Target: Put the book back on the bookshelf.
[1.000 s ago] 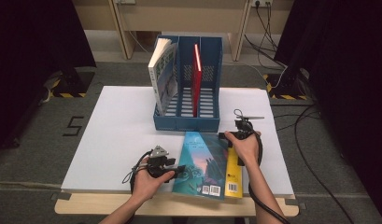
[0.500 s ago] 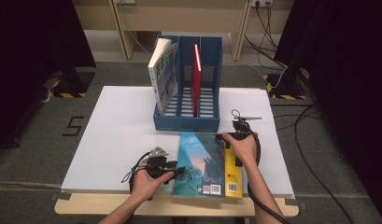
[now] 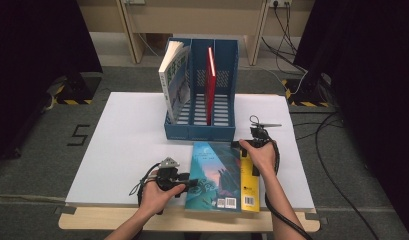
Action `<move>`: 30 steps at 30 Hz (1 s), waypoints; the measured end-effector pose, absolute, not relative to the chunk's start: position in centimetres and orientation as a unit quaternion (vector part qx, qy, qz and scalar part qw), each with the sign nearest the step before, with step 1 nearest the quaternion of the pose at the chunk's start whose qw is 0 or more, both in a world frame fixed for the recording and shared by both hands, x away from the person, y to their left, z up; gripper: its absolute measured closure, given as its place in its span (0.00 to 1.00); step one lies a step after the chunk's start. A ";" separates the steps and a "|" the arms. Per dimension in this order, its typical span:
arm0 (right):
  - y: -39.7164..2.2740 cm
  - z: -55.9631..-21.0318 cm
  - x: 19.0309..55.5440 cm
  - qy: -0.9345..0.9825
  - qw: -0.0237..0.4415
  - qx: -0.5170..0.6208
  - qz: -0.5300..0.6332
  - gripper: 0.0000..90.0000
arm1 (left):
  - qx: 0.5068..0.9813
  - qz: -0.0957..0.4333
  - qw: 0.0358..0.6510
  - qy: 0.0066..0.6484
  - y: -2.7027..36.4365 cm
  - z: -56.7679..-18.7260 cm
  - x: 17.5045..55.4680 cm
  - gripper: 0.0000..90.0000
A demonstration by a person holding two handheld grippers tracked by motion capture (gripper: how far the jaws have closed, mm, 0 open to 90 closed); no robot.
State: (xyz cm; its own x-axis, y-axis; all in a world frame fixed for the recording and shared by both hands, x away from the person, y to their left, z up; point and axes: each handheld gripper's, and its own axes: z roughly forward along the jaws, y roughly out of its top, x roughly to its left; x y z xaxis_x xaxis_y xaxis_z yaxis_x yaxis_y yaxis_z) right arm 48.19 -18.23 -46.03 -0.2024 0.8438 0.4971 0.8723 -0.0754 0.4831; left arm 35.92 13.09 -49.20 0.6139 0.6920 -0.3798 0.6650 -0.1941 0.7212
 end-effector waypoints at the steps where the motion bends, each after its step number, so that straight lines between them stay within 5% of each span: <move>1: -18.2 -46.1 48.2 -0.684 0.015 -0.626 -0.374 0.55 | 0.774 0.015 0.457 0.438 13.1 -49.2 35.9 0.55; 23: -18.1 -45.6 48.3 -0.679 0.007 -0.624 -0.387 0.61 | 0.777 0.027 0.456 0.433 12.9 -49.1 35.7 0.55; 30: -18.4 -45.9 48.1 -0.664 0.041 -0.640 -0.386 0.60 | 0.776 0.030 0.457 0.434 13.0 -49.2 35.5 0.55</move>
